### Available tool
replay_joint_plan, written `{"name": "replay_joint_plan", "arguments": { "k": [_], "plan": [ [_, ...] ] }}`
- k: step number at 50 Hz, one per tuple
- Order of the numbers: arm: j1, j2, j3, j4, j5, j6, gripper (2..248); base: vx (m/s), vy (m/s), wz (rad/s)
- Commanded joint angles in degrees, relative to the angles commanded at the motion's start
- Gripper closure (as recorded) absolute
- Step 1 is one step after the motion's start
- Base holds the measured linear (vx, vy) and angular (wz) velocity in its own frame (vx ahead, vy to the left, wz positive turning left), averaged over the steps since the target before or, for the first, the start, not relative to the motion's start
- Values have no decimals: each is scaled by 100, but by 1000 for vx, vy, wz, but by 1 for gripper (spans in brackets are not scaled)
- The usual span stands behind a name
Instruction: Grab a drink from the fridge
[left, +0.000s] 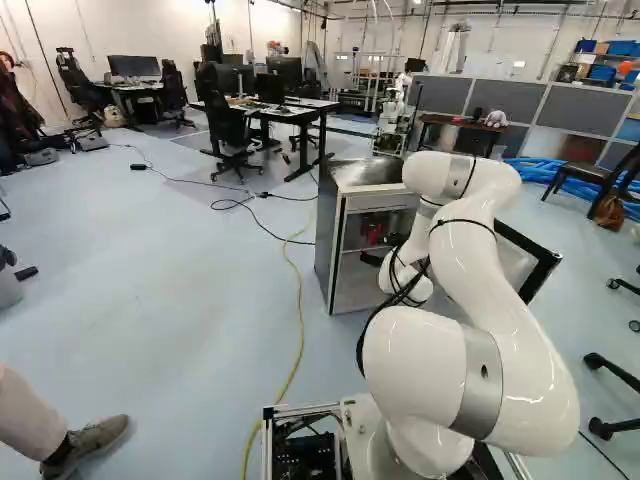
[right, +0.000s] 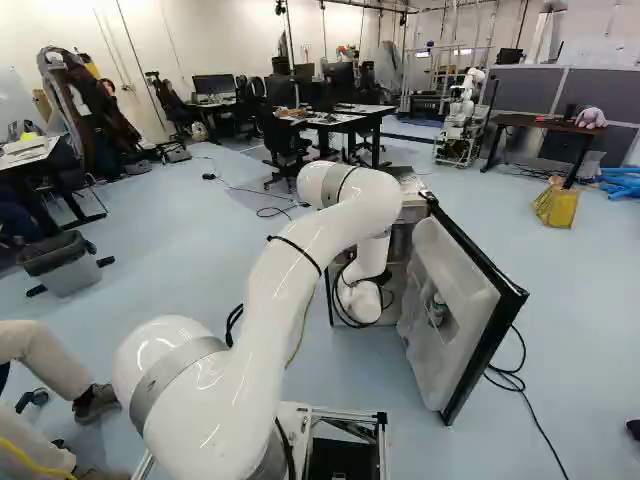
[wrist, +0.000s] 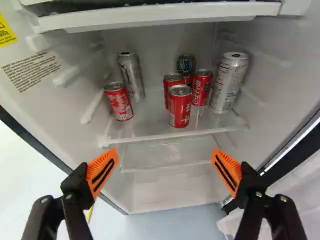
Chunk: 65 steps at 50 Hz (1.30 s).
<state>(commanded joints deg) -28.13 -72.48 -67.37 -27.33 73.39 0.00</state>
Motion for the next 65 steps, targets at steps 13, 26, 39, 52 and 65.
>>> {"name": "replay_joint_plan", "arguments": {
  "k": [13,26,39,52,65],
  "plan": [
    [39,-88,-178,0,0,0,3,0,0,0],
    [78,-184,-369,0,0,0,3,0,0,0],
    [117,-283,-565,0,0,0,3,0,0,0],
    [152,-379,-755,0,0,0,3,0,0,0],
    [185,-473,-936,0,-16,0,3,0,0,0]
  ]
}}
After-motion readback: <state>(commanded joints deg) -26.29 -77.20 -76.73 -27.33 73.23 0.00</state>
